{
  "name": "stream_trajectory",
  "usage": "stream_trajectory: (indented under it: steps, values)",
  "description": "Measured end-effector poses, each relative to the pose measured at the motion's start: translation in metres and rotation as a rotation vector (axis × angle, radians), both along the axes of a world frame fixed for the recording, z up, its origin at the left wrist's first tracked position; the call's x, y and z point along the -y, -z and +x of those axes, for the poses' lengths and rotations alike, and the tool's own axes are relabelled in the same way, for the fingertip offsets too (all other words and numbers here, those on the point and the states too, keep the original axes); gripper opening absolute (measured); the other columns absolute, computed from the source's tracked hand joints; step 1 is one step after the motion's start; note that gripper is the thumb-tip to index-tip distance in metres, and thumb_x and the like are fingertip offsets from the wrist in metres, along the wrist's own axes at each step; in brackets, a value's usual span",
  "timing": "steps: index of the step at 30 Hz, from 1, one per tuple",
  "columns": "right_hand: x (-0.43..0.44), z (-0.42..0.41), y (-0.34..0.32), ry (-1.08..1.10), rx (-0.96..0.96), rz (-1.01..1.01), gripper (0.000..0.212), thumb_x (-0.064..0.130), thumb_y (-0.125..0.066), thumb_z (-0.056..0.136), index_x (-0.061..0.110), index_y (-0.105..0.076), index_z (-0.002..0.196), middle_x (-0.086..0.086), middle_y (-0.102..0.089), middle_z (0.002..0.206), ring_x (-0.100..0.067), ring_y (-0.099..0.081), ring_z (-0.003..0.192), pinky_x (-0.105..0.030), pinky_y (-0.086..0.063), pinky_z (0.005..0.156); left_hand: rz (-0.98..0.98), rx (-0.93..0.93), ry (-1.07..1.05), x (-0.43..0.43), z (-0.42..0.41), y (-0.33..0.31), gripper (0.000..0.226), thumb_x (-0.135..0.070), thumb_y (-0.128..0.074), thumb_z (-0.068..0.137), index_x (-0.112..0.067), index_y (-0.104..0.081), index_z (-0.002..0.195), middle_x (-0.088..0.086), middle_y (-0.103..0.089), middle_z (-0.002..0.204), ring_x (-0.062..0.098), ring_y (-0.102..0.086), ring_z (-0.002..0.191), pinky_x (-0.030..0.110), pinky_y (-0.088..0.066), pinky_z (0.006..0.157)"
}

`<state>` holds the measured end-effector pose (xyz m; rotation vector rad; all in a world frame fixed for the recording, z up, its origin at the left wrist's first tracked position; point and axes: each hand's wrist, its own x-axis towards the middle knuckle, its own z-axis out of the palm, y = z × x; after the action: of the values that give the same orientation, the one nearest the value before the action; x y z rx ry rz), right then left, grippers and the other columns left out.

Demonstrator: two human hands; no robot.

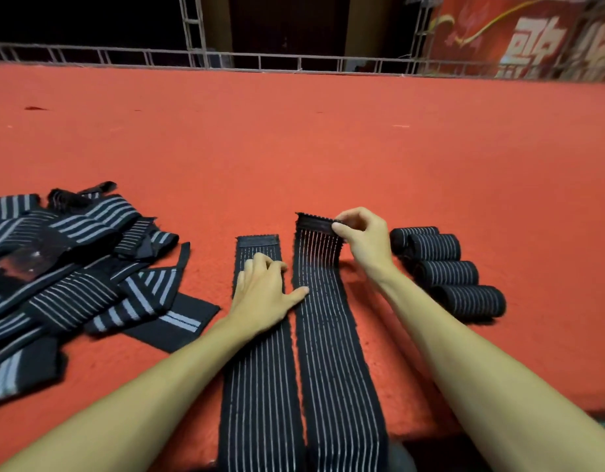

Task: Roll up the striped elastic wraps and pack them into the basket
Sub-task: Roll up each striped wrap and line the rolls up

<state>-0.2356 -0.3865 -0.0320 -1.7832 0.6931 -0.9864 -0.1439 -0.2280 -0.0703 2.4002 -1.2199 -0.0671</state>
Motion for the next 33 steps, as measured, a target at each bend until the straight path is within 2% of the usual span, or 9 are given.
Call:
stream_trajectory:
  steps: [4, 7, 10, 12, 14, 17, 24, 27, 33]
  values:
    - [-0.022, -0.022, -0.05, -0.247, 0.148, 0.271, 0.012, -0.004, -0.064, 0.082, 0.008, -0.064, 0.078, 0.002, -0.053, 0.052, -0.011, -0.04, 0.042, -0.021, -0.032, 0.041, -0.088, -0.24, 0.073, -0.007, -0.013, -0.03, 0.023, -0.035, -0.064, 0.088, -0.015, -0.056, 0.097, 0.0, -0.051, 0.109, 0.021, -0.045, 0.113, 0.035, -0.036, 0.095]
    - [-0.035, -0.03, -0.077, -0.256, 0.243, 0.368, 0.014, -0.004, -0.064, 0.082, 0.008, -0.063, 0.075, 0.001, -0.051, 0.049, -0.009, -0.039, 0.04, -0.019, -0.029, 0.039, -0.264, -0.636, 0.201, -0.029, -0.029, -0.056, 0.009, -0.021, -0.055, 0.096, -0.013, -0.052, 0.098, 0.002, -0.063, 0.094, 0.017, -0.061, 0.089, 0.035, -0.048, 0.086]
    - [-0.049, -0.034, -0.098, -0.248, 0.26, 0.385, 0.013, -0.003, -0.064, 0.082, 0.008, -0.064, 0.075, 0.0, -0.057, 0.053, -0.01, -0.043, 0.042, -0.018, -0.032, 0.039, -0.334, -0.919, 0.253, -0.056, -0.042, -0.078, 0.007, -0.017, -0.05, 0.098, -0.012, -0.047, 0.097, 0.007, -0.055, 0.079, 0.011, -0.053, 0.063, 0.035, -0.054, 0.067]
    - [-0.06, -0.034, -0.109, -0.236, 0.255, 0.395, 0.012, -0.003, -0.065, 0.082, 0.008, -0.065, 0.075, 0.0, -0.059, 0.057, -0.009, -0.048, 0.044, -0.018, -0.037, 0.041, -0.38, -1.094, 0.281, -0.073, -0.05, -0.094, 0.014, -0.016, -0.051, 0.098, -0.007, -0.052, 0.108, 0.01, -0.062, 0.09, 0.014, -0.059, 0.071, 0.033, -0.056, 0.062]
    - [-0.072, -0.032, -0.116, -0.216, 0.246, 0.391, 0.011, -0.002, -0.065, 0.083, 0.007, -0.065, 0.076, 0.001, -0.059, 0.057, -0.006, -0.048, 0.04, -0.015, -0.037, 0.039, -0.453, -1.298, 0.32, -0.089, -0.053, -0.107, 0.022, -0.012, -0.051, 0.097, -0.002, -0.056, 0.116, 0.011, -0.066, 0.102, 0.018, -0.063, 0.087, 0.034, -0.057, 0.075]
    - [-0.084, -0.024, -0.115, -0.181, 0.166, 0.325, 0.008, 0.002, -0.068, 0.083, 0.008, -0.065, 0.079, -0.001, -0.063, 0.062, -0.005, -0.053, 0.042, -0.016, -0.042, 0.042, -0.567, -1.483, 0.354, -0.105, -0.046, -0.114, 0.026, -0.005, -0.048, 0.096, 0.005, -0.056, 0.119, 0.017, -0.067, 0.105, 0.019, -0.068, 0.084, 0.03, -0.06, 0.072]
    - [-0.079, -0.001, -0.077, -0.247, -0.155, 0.205, 0.007, 0.001, -0.07, 0.083, 0.006, -0.066, 0.083, -0.009, -0.063, 0.074, -0.017, -0.057, 0.063, -0.022, -0.05, 0.053, -0.291, -1.01, 0.138, -0.107, -0.018, -0.068, 0.011, -0.012, -0.053, 0.096, -0.011, -0.042, 0.097, 0.007, -0.047, 0.069, 0.009, -0.046, 0.049, 0.027, -0.045, 0.05]
    - [-0.076, 0.005, -0.056, -0.308, -0.212, 0.169, 0.012, -0.005, -0.068, 0.083, 0.006, -0.065, 0.079, -0.008, -0.062, 0.075, -0.015, -0.059, 0.066, -0.022, -0.052, 0.054, -0.224, -0.789, 0.091, -0.097, -0.005, -0.049, 0.019, -0.017, -0.057, 0.094, -0.009, -0.042, 0.104, 0.004, -0.049, 0.075, 0.013, -0.049, 0.061, 0.029, -0.045, 0.059]
    - [-0.064, 0.019, -0.02, -0.436, -0.219, 0.301, 0.01, -0.004, -0.068, 0.082, 0.005, -0.066, 0.081, -0.009, -0.064, 0.078, -0.015, -0.06, 0.066, -0.023, -0.051, 0.056, -0.46, -0.542, -0.049, -0.069, 0.041, -0.036, 0.024, -0.027, -0.062, 0.091, -0.024, -0.053, 0.113, -0.006, -0.061, 0.096, 0.013, -0.063, 0.085, 0.037, -0.054, 0.083]
